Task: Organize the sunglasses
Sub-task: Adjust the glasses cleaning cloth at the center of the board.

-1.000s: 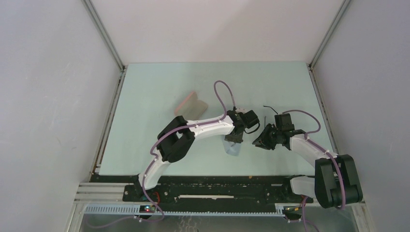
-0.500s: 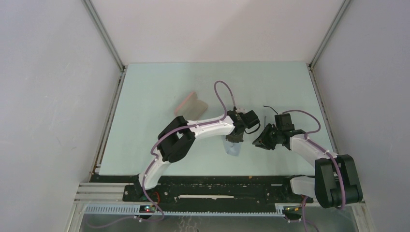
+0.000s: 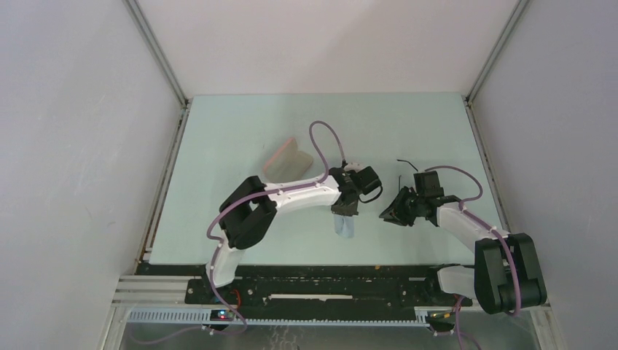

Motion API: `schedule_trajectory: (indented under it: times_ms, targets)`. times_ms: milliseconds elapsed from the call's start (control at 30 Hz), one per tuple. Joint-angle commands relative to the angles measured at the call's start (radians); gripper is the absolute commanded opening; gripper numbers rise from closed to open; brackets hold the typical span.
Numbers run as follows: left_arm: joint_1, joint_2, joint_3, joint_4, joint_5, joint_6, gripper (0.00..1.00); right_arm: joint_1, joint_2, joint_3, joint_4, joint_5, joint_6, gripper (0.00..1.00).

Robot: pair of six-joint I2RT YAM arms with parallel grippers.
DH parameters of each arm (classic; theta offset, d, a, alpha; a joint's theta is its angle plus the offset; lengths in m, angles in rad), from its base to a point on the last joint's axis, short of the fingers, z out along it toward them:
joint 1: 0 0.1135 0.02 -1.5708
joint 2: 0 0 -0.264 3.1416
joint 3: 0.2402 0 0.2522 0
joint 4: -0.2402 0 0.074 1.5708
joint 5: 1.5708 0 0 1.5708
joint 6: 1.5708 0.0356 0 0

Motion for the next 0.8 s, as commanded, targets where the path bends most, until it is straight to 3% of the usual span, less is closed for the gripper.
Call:
schedule_trajectory:
  times_ms: [0, 133, 267, 467, 567, 667, 767]
  targets:
    - [0.023, -0.1, -0.092, 0.099, 0.029, -0.032, 0.13, 0.01, -0.002, 0.001, 0.026, -0.021, -0.008, 0.31]
    - [0.034, -0.104, -0.125, 0.135, 0.059, -0.032, 0.12, 0.021, 0.007, 0.0, 0.03, -0.019, -0.001, 0.31]
    - [0.035, -0.113, -0.133, 0.152, 0.069, -0.025, 0.37, 0.026, 0.007, 0.0, 0.028, -0.016, 0.001, 0.31]
    - [0.035, -0.121, -0.16, 0.181, 0.079, -0.036, 0.25, 0.029, -0.001, 0.001, 0.026, -0.012, 0.004, 0.31]
    - [0.035, -0.128, -0.16, 0.179, 0.077, -0.037, 0.26, 0.029, -0.003, 0.001, 0.025, -0.012, 0.003, 0.31]
    - [0.035, -0.142, -0.167, 0.175, 0.07, -0.038, 0.34, 0.029, -0.002, 0.001, 0.026, -0.015, 0.004, 0.31]
    - [0.035, -0.163, -0.185, 0.171, 0.051, -0.049, 0.31, 0.03, 0.004, 0.001, 0.032, -0.02, 0.005, 0.31]
